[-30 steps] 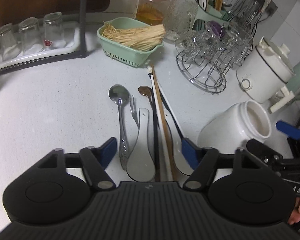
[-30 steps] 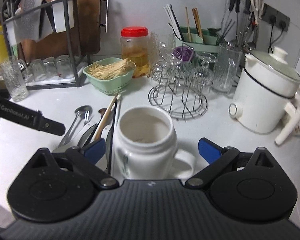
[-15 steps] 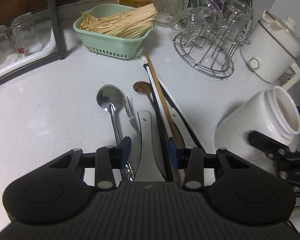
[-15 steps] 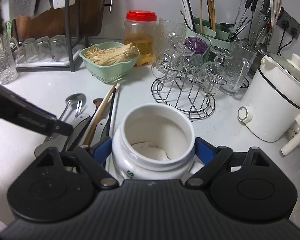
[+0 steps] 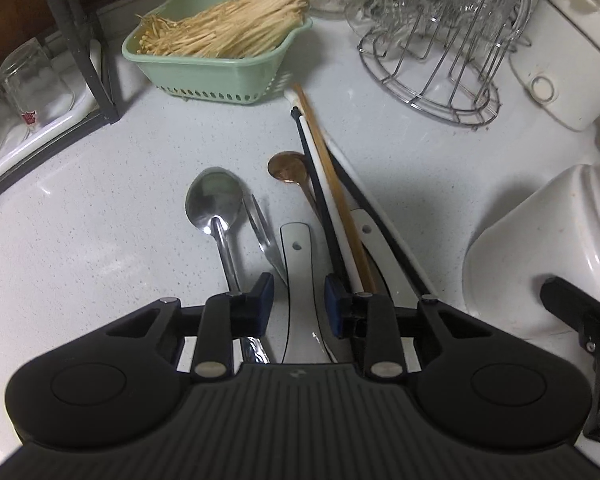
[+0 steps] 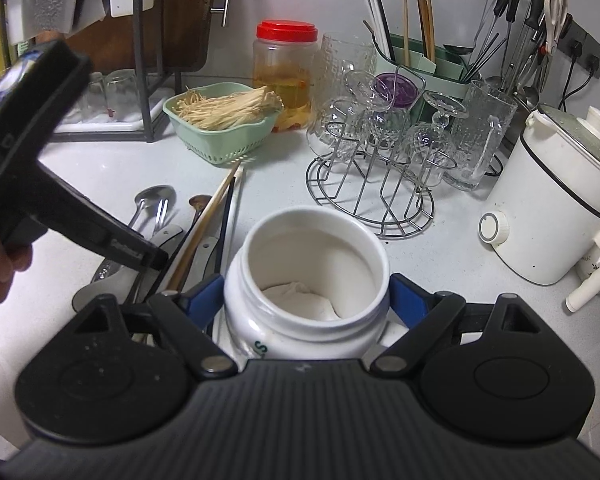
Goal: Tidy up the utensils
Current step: 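Grasp the white ceramic spoon with the left tool while the right tool holds the mug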
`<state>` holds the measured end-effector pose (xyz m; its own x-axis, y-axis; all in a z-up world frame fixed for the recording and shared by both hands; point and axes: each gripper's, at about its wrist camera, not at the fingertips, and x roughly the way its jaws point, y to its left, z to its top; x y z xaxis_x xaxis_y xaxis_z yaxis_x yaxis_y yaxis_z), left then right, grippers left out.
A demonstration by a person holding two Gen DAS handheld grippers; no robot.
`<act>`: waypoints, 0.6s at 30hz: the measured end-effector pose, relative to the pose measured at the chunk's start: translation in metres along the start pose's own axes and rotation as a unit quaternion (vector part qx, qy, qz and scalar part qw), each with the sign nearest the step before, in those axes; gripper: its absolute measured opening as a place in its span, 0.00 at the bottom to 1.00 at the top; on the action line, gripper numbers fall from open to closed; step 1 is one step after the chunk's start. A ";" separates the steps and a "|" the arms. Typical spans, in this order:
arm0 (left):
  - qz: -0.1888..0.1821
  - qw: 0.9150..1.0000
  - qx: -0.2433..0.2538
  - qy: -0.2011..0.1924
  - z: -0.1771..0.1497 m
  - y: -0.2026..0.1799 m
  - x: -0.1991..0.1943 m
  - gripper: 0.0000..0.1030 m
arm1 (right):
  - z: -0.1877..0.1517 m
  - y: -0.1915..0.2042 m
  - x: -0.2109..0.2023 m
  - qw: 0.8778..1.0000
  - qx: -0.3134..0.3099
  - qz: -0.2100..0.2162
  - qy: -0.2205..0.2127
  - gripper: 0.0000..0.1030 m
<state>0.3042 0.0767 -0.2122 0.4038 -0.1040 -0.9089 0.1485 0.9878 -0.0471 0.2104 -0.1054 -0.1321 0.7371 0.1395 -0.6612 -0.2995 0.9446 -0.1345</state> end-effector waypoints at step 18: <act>0.011 1.000 0.027 -0.007 0.014 -0.007 -0.018 0.16 | -0.003 0.004 -0.001 1.000 0.012 -0.016 -0.006 0.88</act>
<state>0.3086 0.0702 -0.1894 0.4200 -0.0842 -0.9036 0.1870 0.9824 -0.0046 0.2070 -0.1022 -0.1342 0.7535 0.1127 -0.6477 -0.2608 0.9556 -0.1371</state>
